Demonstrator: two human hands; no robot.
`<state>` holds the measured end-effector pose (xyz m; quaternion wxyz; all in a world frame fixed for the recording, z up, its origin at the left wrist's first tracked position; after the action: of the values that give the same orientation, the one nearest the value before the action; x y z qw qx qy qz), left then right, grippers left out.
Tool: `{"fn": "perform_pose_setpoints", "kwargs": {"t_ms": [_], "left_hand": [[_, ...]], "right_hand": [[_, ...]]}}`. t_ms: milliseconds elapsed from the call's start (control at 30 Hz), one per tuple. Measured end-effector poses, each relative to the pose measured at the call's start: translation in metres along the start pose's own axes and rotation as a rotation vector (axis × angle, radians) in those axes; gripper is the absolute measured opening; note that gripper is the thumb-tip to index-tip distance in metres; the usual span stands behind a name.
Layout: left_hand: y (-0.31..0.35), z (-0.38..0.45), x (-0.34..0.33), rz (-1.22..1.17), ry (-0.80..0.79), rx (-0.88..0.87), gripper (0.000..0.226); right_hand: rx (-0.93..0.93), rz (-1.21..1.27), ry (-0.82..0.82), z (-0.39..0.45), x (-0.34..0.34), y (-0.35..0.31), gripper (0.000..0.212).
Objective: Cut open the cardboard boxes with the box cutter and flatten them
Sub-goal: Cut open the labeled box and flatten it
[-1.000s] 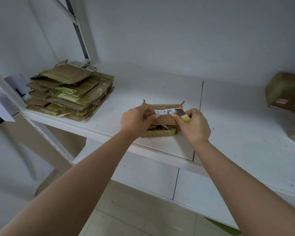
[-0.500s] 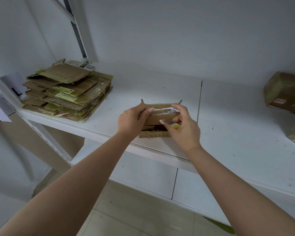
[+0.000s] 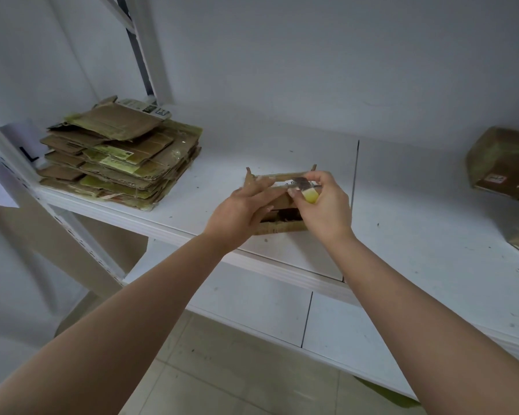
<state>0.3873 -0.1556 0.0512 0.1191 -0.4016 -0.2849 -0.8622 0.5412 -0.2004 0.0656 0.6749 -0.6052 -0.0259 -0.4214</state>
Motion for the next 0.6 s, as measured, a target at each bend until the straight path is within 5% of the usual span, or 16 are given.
{"fn": "perform_pose_setpoints", "kwargs": {"t_ms": [167, 367, 600], "left_hand": [[-0.022, -0.005, -0.020, 0.025, -0.125, 0.142, 0.050], [-0.022, 0.007, -0.023, 0.170, -0.192, 0.058, 0.051], [-0.028, 0.003, -0.030, 0.066, -0.170, 0.097, 0.054]], "right_hand": [[0.064, -0.079, -0.105, -0.016, 0.003, 0.026, 0.024], [0.208, -0.391, -0.432, -0.035, -0.038, 0.033, 0.053], [0.292, -0.534, -0.521, -0.058, -0.046, 0.041, 0.052]]}}
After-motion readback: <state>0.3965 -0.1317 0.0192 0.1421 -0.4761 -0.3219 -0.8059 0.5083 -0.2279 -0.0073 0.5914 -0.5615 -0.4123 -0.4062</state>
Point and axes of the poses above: each hand's wrist, its own z-axis towards the middle knuckle, its own x-axis out of the back of the hand, y = z × x, the point moved 8 cm from there along z, towards the middle knuckle, and after that the axes turned 3 degrees about z, right-handed, at the moved point
